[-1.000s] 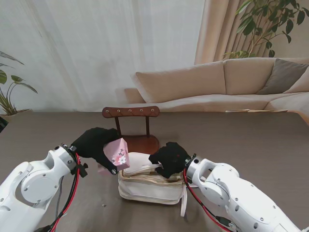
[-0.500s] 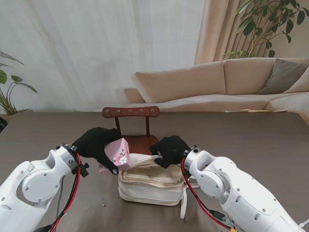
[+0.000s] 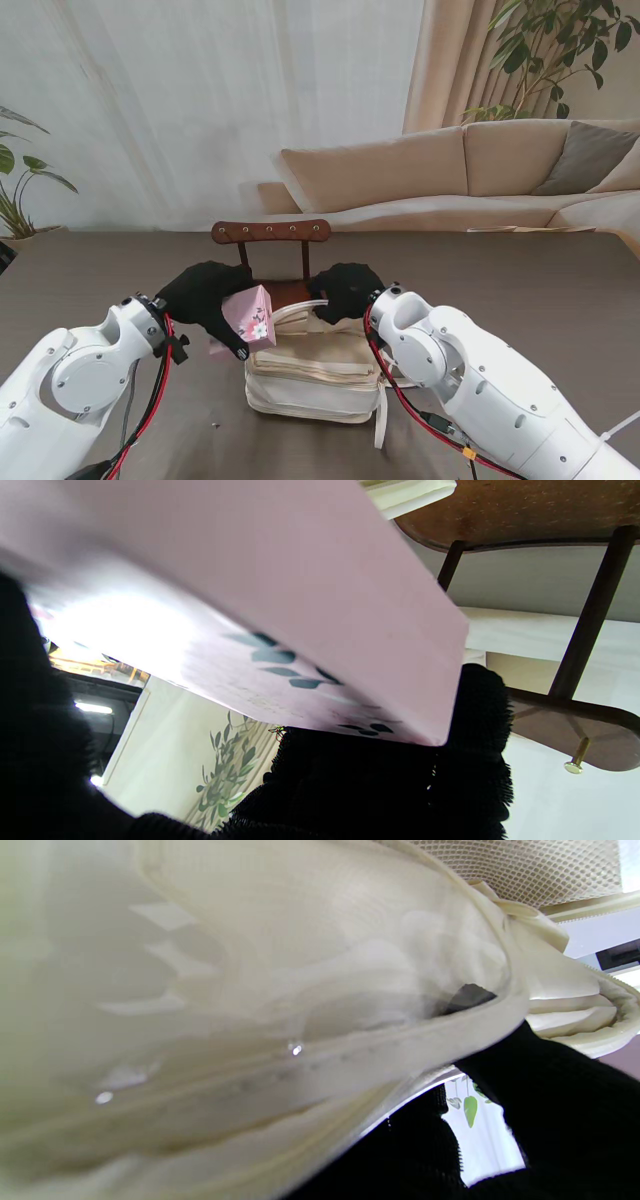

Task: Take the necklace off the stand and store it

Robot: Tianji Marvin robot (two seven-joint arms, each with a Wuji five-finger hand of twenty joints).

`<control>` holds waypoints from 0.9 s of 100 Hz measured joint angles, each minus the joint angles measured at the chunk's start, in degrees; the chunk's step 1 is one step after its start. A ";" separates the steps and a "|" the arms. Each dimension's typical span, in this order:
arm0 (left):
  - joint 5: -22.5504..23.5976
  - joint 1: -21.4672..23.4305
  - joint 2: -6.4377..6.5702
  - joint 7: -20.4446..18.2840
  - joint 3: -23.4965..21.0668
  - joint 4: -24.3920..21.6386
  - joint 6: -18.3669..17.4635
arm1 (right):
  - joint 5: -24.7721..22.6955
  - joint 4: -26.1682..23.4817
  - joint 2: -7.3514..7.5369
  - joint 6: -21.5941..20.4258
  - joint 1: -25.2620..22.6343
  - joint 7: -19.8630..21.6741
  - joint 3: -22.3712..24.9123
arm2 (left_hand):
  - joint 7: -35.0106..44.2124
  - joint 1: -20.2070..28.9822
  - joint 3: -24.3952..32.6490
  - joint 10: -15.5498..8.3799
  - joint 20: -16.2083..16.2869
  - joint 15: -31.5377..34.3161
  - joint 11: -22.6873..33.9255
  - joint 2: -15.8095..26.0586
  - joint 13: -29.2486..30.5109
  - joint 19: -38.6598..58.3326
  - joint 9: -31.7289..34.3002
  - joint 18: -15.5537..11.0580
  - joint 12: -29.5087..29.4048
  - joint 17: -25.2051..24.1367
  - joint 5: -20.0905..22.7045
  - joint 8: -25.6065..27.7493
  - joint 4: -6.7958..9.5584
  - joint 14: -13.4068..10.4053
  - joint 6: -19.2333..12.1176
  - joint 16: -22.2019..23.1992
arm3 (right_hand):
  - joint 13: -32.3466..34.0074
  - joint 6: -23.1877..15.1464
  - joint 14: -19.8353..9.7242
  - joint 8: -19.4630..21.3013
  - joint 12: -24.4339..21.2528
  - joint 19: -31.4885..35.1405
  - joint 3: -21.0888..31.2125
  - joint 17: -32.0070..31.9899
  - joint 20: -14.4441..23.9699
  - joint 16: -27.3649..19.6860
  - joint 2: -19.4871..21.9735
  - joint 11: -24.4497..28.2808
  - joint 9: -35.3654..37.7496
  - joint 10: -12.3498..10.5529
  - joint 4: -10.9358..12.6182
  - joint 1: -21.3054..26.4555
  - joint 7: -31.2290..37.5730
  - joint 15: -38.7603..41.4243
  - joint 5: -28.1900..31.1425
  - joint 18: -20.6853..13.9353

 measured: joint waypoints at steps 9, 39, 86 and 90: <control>-0.08 -0.24 0.06 -0.07 0.29 0.02 -0.03 | 0.44 0.44 -0.16 0.77 0.90 0.03 -0.71 | 0.00 0.00 0.00 0.00 0.00 0.00 0.00 0.00 0.00 0.00 0.00 0.00 0.00 0.00 0.00 0.00 0.00 0.00 0.00 0.00 | 0.00 0.00 0.00 0.01 0.04 0.00 0.00 0.00 0.00 0.00 0.00 0.36 0.00 0.00 0.00 0.00 0.01 0.35 0.00 0.00; -0.61 -1.21 0.12 -0.21 1.46 0.95 -0.16 | 2.04 0.76 -0.68 3.41 2.34 0.80 -1.63 | 0.01 0.00 0.00 0.00 0.00 0.00 0.00 0.00 0.01 0.00 0.01 0.01 0.01 0.00 0.00 0.00 0.00 0.00 0.00 0.00 | 0.00 0.00 0.11 0.06 0.10 0.12 0.00 0.00 0.01 0.40 0.00 0.41 0.00 0.00 -0.01 0.01 0.01 1.23 0.00 0.37; -2.96 -3.59 0.36 -1.33 4.07 2.45 -0.52 | 3.78 -0.44 -0.75 5.76 2.47 2.93 -1.05 | 0.02 0.00 0.00 0.00 0.00 0.00 0.00 0.00 0.02 0.00 0.01 0.03 0.01 0.00 0.00 0.00 0.00 0.00 0.00 0.00 | 0.00 0.09 0.53 0.82 0.72 0.84 0.00 0.00 0.05 0.52 0.00 0.44 0.00 0.06 -0.02 0.01 0.01 1.95 0.00 1.29; -3.18 -3.99 0.36 -1.27 4.61 2.87 -0.58 | 3.82 -0.43 -0.77 6.37 2.55 2.80 -1.22 | 0.02 0.00 0.00 0.00 0.00 0.00 0.00 0.00 0.02 0.00 0.01 0.03 0.01 0.00 0.00 0.00 0.00 0.00 0.00 0.00 | 0.00 0.44 0.53 0.84 0.72 0.84 0.00 0.00 0.05 0.52 0.00 0.44 0.00 0.09 -0.03 0.01 0.01 1.95 0.00 1.29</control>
